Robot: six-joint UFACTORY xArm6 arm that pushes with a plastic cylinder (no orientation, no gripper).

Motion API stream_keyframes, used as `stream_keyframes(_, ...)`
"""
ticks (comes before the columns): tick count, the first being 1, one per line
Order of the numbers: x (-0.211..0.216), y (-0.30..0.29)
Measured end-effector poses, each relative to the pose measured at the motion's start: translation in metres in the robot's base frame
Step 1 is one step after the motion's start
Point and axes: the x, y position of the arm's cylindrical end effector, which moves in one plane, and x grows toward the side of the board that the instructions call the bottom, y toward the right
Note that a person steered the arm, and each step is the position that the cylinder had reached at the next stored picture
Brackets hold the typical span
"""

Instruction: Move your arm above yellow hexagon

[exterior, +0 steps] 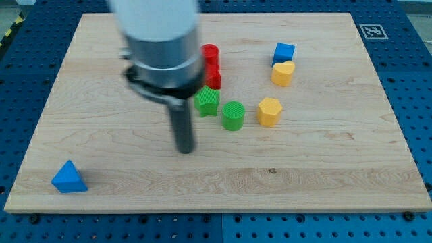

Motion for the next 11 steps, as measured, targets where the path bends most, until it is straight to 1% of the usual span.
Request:
stream_keyframes(1,0.001,0.077)
stream_keyframes(3,0.001,0.105)
stream_keyframes(4,-0.001,0.151)
stream_keyframes(5,-0.04,0.178)
stream_keyframes(6,-0.088,0.184)
stream_keyframes(7,-0.111,0.163)
stream_keyframes(8,-0.115,0.116)
stream_keyframes(9,-0.115,0.106)
stream_keyframes(11,-0.092,0.106)
